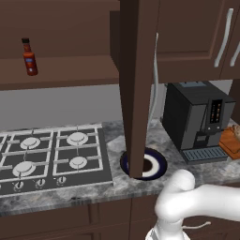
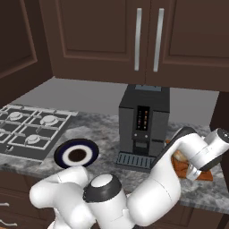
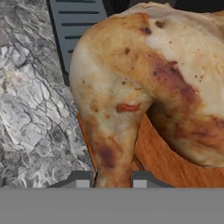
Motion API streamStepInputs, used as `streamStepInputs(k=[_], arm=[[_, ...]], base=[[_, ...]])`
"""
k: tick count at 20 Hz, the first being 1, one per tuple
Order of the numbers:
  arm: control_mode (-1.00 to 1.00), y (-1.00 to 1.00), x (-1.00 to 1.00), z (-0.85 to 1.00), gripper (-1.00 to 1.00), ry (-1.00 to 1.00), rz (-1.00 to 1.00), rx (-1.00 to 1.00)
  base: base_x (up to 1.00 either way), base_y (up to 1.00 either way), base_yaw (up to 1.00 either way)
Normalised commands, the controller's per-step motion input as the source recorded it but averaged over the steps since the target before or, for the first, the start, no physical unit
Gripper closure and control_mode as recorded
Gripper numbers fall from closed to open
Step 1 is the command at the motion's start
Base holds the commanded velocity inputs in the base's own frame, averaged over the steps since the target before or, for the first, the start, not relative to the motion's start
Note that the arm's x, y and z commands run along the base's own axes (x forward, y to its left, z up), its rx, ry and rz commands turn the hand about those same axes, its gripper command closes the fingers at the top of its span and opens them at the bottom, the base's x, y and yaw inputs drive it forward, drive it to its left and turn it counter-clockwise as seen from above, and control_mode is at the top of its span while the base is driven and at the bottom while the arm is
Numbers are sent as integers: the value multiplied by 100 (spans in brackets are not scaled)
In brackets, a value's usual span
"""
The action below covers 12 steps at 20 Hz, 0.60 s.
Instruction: Pick the chicken drumstick from the plate and place it on the cutting board. Then pick the condiment bottle from the cabinet and place it next to the cutting board.
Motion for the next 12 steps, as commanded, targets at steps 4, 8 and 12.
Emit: streamStepInputs(k=[4, 8, 12], arm=[[-100, -21, 23, -9, 100, 0, 0, 0], [-100, -13, 29, -12, 100, 0, 0, 0], [-100, -4, 33, -20, 100, 0, 0, 0]], base=[[0, 0, 0], [0, 0, 0], [0, 0, 0]])
